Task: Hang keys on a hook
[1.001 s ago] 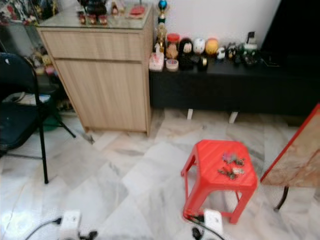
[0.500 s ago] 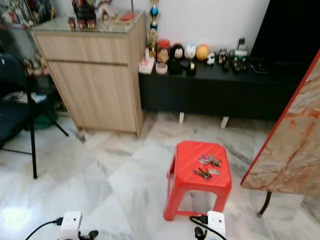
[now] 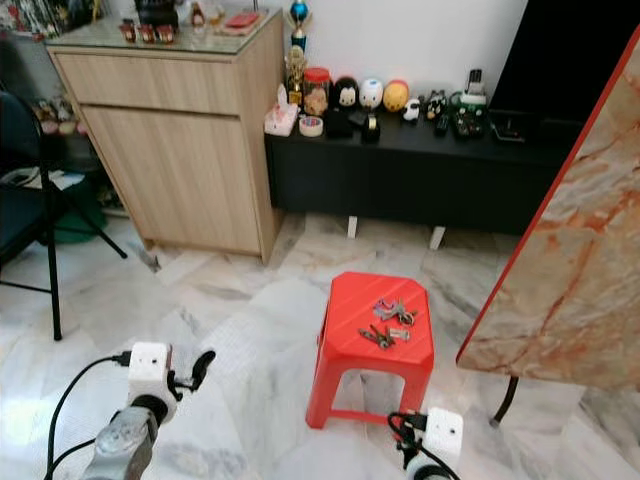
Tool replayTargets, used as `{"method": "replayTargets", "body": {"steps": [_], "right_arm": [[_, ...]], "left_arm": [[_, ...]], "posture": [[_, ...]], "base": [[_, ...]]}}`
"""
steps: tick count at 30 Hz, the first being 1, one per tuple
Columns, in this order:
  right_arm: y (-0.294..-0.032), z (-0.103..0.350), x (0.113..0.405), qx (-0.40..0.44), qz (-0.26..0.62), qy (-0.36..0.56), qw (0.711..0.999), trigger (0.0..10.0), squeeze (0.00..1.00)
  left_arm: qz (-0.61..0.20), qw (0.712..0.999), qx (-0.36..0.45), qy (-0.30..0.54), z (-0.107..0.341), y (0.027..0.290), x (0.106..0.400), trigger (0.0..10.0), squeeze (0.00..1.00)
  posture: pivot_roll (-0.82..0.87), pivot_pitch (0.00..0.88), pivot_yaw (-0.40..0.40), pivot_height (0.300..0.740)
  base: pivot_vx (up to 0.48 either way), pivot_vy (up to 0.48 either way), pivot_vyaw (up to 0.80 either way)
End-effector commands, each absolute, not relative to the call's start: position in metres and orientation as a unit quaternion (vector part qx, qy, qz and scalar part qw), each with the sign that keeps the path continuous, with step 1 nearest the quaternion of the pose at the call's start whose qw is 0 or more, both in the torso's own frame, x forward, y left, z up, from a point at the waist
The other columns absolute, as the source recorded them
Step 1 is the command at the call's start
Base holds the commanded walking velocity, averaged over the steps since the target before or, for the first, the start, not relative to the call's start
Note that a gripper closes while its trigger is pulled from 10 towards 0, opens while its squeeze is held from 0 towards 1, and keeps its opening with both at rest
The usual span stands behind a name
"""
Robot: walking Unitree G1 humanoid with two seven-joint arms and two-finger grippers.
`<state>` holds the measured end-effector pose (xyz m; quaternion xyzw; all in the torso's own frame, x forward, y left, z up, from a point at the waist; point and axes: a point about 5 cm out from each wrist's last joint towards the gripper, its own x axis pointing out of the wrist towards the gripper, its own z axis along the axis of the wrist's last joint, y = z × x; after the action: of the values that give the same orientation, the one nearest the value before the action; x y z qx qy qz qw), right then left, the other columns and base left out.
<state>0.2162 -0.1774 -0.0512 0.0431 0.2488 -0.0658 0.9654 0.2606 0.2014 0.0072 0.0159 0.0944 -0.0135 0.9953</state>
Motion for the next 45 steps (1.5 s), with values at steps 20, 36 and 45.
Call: {"method": "replayTargets", "body": {"steps": [20,36,45], "right_arm": [[-0.171,-0.003,0.247,0.049,-0.064,0.08,0.993,10.0,0.0],[-0.168,-0.001,0.254,0.055,-0.061,0.086,0.993,10.0,0.0],[-0.166,-0.001,0.255,0.06,-0.058,0.09,0.992,10.0,0.0]], "left_arm": [[-0.007,1.0,0.005,0.028,0.028,0.201,0.248,10.0,0.0],[-0.014,0.999,-0.005,0.033,0.032,0.196,0.255,10.0,0.0],[-0.015,0.999,-0.006,0.032,0.033,0.196,0.258,10.0,0.0]], "posture": [[0.06,0.0,-0.074,0.74],[0.07,0.0,-0.073,0.74],[0.07,0.0,-0.069,0.74]], "base": [[0.0,0.0,0.0],[0.189,0.0,0.0],[0.337,0.0,0.0]]}}
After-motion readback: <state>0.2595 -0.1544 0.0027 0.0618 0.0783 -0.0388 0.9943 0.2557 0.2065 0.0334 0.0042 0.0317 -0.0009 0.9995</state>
